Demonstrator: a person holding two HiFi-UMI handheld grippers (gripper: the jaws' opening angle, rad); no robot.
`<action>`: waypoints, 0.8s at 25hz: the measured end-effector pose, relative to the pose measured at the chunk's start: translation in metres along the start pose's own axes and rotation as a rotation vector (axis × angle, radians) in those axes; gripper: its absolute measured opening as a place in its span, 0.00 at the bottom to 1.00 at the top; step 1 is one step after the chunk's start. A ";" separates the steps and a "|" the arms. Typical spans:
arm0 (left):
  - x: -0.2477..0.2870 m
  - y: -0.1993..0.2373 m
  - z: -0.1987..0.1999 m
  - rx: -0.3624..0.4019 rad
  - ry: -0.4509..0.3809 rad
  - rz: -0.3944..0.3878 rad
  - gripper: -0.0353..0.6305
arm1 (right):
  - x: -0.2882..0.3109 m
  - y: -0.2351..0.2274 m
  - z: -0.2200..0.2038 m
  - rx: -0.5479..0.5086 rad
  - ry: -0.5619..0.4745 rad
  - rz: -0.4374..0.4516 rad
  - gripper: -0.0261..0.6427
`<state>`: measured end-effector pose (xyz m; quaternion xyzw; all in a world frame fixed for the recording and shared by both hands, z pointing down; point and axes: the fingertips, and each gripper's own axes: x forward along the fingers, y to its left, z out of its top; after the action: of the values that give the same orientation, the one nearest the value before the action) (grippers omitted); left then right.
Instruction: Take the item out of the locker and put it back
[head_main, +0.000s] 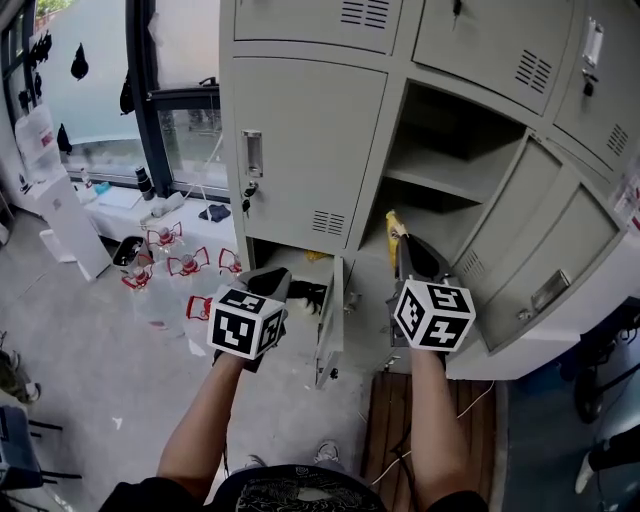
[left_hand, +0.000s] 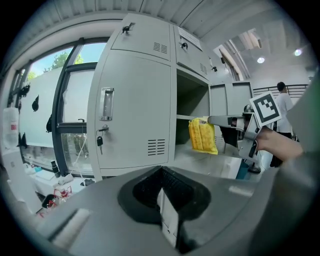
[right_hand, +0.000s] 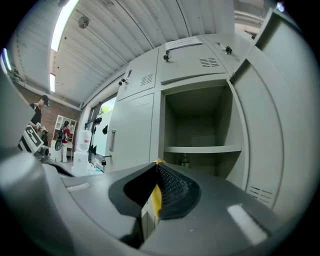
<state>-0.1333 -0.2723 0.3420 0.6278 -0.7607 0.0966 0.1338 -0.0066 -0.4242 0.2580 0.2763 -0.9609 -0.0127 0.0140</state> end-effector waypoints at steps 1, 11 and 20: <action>-0.005 0.004 -0.001 -0.001 -0.003 -0.003 0.05 | -0.001 0.008 0.002 -0.003 -0.002 0.001 0.08; -0.062 0.052 -0.026 -0.015 -0.009 -0.001 0.05 | -0.006 0.096 0.006 -0.017 -0.011 0.034 0.08; -0.107 0.098 -0.049 -0.047 -0.014 0.025 0.05 | 0.005 0.171 -0.009 -0.023 0.020 0.083 0.08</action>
<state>-0.2069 -0.1384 0.3559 0.6154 -0.7716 0.0759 0.1421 -0.1011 -0.2817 0.2722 0.2363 -0.9711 -0.0206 0.0273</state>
